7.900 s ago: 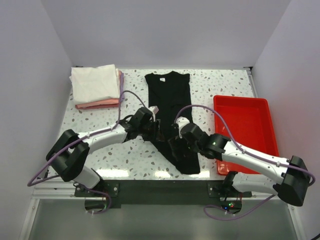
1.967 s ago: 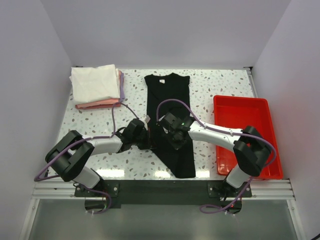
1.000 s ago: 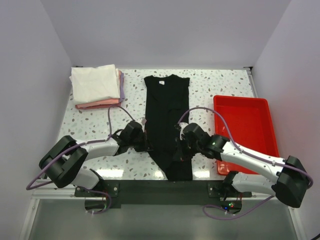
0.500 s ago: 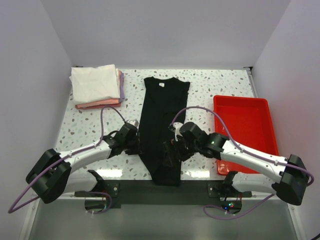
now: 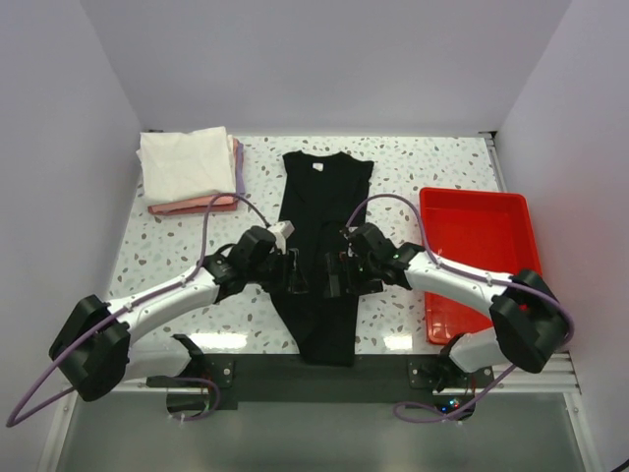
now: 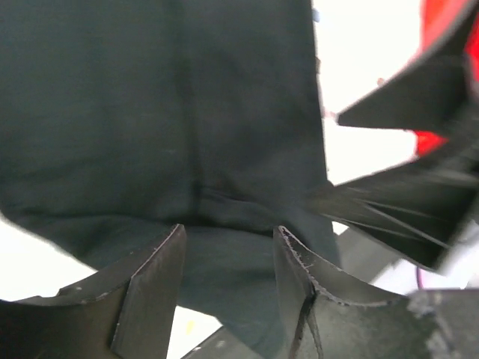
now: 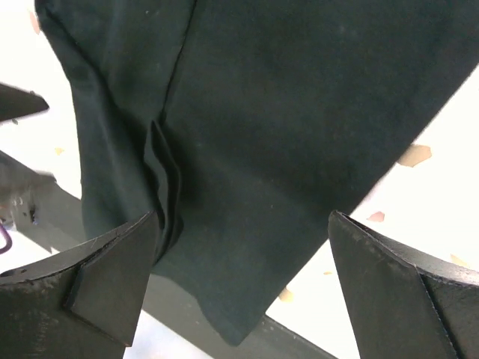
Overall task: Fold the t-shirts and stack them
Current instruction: Fold the tshirt
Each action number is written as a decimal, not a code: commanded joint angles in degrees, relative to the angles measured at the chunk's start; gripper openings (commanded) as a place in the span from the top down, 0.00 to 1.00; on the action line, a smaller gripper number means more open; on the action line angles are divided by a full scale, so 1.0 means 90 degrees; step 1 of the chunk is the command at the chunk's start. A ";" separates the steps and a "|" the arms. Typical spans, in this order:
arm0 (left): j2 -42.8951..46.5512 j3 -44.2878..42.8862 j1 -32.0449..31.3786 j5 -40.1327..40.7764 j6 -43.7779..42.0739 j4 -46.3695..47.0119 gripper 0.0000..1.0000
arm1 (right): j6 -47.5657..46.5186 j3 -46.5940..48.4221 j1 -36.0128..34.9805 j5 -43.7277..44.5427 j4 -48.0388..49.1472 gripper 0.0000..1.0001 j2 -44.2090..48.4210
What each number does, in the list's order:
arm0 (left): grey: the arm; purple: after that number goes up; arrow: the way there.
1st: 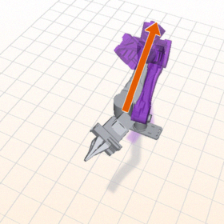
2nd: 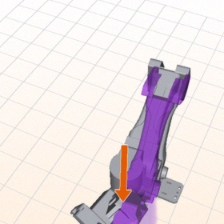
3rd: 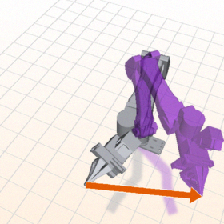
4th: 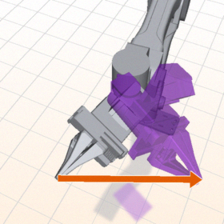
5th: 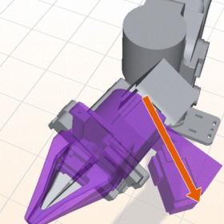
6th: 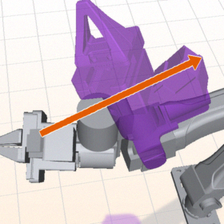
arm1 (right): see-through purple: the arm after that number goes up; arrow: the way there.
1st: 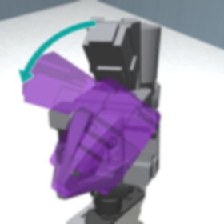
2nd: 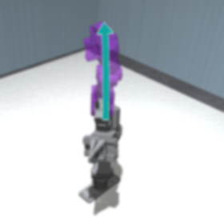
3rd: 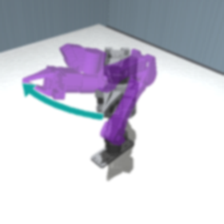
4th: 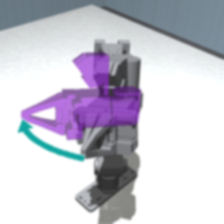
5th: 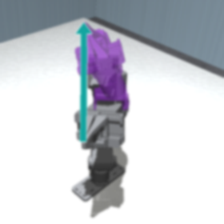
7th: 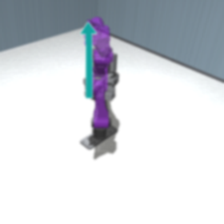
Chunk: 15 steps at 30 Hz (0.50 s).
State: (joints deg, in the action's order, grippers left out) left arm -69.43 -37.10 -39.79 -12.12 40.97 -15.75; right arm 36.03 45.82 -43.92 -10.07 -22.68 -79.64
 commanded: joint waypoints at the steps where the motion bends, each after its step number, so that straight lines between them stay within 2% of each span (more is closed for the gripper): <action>1: -0.0137 -0.0330 -0.0363 -0.0665 -0.0323 0.0665 0.44 | 0.0078 0.0397 -0.0022 -0.0045 0.0693 0.01 -0.0019; 3: -0.0371 -0.0379 -0.0607 -0.0743 -0.0401 0.0773 0.38 | 0.0079 0.0475 -0.0012 0.0112 0.0703 0.01 -0.0136; 5: -0.0585 -0.0360 -0.0754 -0.0947 -0.0422 0.0948 0.34 | 0.0127 0.0524 -0.0003 0.0413 0.0616 0.01 -0.0301; 8: -0.0742 -0.0370 -0.1047 -0.1163 -0.0490 0.1271 0.30 | 0.0225 0.0592 0.0046 0.0357 0.0761 0.01 -0.0740; 11: -0.0898 -0.0360 -0.1233 -0.1299 -0.0548 0.1330 0.29 | 0.0274 0.0612 0.0056 -0.0121 0.1220 0.01 -0.1092; 15: -0.0928 -0.0165 -0.1301 -0.1407 -0.0558 0.1164 0.29 | 0.0167 0.0709 0.0046 -0.0142 0.1105 0.01 -0.1376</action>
State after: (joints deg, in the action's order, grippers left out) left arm -77.89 -38.68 -51.09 -22.26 37.74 -7.31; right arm 37.50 49.91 -43.59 -10.20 -15.03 -91.70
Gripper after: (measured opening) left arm 0.707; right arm 0.986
